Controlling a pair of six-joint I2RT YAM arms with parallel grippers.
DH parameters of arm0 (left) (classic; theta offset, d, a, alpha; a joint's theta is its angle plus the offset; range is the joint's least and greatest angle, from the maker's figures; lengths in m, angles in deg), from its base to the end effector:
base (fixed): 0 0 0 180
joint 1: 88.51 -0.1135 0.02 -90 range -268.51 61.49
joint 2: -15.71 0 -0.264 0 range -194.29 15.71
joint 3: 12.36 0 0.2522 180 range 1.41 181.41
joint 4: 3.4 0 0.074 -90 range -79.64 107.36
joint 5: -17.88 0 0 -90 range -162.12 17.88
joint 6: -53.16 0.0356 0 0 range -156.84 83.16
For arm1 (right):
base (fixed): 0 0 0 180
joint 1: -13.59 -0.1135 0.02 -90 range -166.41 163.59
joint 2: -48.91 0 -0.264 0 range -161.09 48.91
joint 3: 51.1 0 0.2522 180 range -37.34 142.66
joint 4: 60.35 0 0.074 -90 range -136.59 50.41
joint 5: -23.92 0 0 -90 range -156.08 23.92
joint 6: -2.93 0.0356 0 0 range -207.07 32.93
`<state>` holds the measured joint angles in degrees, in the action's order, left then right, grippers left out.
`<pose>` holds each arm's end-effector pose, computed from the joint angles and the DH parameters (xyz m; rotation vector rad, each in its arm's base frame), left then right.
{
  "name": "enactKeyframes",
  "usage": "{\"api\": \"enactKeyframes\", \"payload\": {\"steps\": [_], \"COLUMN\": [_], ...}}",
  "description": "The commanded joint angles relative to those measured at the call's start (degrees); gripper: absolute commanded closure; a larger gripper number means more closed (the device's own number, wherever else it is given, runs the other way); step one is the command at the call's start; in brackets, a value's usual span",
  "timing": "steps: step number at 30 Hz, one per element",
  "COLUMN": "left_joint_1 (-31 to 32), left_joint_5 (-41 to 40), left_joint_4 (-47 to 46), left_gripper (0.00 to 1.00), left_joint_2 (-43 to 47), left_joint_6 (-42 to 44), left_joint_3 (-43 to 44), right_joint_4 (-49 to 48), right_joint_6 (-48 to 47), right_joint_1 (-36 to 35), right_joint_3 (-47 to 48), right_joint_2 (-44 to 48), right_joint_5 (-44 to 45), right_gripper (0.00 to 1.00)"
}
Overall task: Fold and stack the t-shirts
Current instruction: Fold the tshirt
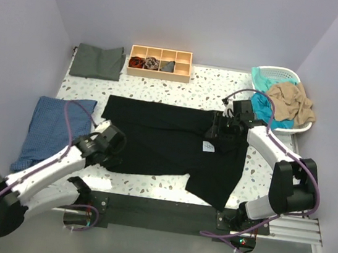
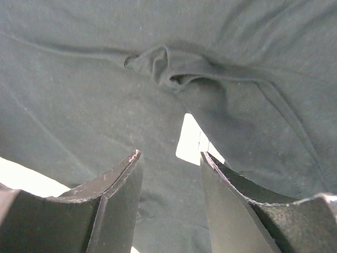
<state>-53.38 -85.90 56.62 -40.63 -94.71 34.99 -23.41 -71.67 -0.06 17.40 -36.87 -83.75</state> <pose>0.1371 -0.0861 0.1925 -0.5946 2.6489 -0.1390 0.2933 0.0824 0.2143 -0.0890 2.5525 0.5903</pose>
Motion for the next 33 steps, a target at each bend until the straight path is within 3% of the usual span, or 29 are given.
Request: {"api": "enactKeyframes", "payload": {"steps": [1,4,7,10,16,21,24,27,33], "left_joint_1": [1.0,1.0,1.0,1.0,1.0,-2.2,-7.9,-11.5,-14.6], "left_joint_5": [-4.9,-7.0,-9.2,-10.1,-11.8,-9.0,-4.6,-6.1,-5.0], "left_joint_4": [8.8,9.3,6.4,0.2,-8.6,-21.6,-28.7,-32.3,-36.9], "left_gripper": [0.74,0.73,0.73,0.72,0.71,0.69,0.69,0.69,0.69], "left_joint_2": [11.5,14.8,13.4,8.9,-8.5,-16.6,-21.0,-25.1,-33.7], "left_joint_6": [-13.2,-14.4,-10.2,-3.2,7.1,14.3,18.7,22.7,27.1], "left_joint_3": [-2.3,-2.1,1.1,5.6,10.8,12.1,13.4,17.0,25.4], "right_joint_4": [-0.3,-0.1,0.5,3.2,10.4,7.3,4.2,2.8,0.0], "right_joint_6": [0.4,0.5,0.5,2.1,7.4,8.0,7.5,6.5,4.9], "right_joint_1": [-0.1,-0.2,-0.2,-0.1,0.0,-0.1,0.0,0.0,0.7], "right_joint_3": [-0.7,-0.7,-0.4,-0.7,-3.1,-7.3,-5.3,0.0,8.5], "right_joint_2": [2.6,3.3,4.1,6.1,11.9,13.6,10.3,3.8,-6.8], "right_joint_5": [-2.2,-2.1,-1.0,5.5,19.1,19.9,20.4,20.7,18.1], "right_gripper": [0.49,0.49,0.49,0.48,0.46,0.45,0.45,0.45,0.45]}}
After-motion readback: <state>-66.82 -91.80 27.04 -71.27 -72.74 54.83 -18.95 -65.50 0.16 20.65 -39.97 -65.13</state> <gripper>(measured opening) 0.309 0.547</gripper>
